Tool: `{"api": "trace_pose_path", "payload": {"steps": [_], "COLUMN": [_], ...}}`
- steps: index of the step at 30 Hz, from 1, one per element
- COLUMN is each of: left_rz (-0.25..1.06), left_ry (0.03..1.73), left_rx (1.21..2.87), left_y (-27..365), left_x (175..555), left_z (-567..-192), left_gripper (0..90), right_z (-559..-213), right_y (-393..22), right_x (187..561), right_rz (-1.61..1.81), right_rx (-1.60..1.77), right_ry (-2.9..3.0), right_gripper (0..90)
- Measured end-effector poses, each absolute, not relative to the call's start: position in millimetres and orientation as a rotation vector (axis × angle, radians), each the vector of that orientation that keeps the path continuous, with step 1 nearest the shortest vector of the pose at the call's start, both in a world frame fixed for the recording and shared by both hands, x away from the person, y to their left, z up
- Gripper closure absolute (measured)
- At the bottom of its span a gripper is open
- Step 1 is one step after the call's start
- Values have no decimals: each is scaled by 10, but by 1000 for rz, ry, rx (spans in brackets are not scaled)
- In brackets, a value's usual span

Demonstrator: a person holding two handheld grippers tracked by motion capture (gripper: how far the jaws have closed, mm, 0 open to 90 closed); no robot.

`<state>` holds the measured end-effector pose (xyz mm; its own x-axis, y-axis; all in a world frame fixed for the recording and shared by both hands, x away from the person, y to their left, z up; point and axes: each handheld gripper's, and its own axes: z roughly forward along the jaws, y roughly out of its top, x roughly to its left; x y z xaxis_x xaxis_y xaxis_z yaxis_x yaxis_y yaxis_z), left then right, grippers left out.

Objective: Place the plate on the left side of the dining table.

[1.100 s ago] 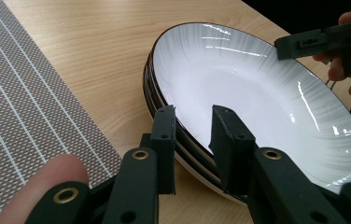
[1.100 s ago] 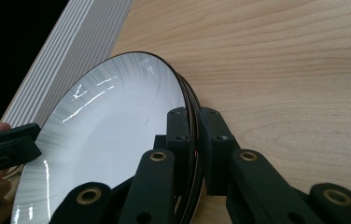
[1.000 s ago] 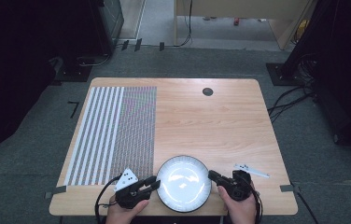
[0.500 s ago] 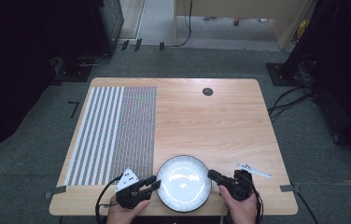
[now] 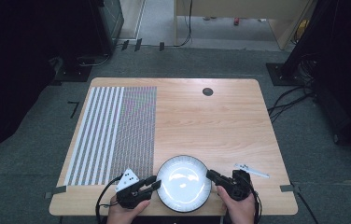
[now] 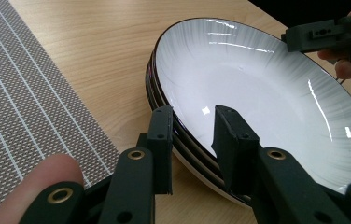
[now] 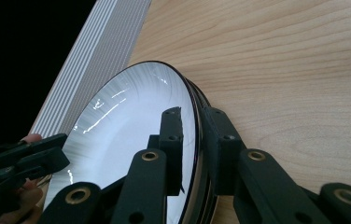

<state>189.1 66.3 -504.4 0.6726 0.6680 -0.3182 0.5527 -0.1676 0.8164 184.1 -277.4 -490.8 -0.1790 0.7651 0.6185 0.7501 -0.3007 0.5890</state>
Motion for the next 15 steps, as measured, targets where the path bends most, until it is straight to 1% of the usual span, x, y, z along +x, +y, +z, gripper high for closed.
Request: {"api": "trace_pose_path", "payload": {"steps": [11, 15], "left_rz": [146, 149], "left_ry": [967, 968], "left_rx": [1838, 1839], "left_y": [654, 651], "left_x": [1892, 1892], "left_z": [-5048, -5049], "left_gripper": [683, 682], "right_z": [-4910, -4878], "right_y": [-2757, -2739], "right_x": [1863, 1881], "right_rz": [1519, 1467], "right_rx": [2003, 1988], "right_ry": [1855, 1890], "right_gripper": [773, 786]}}
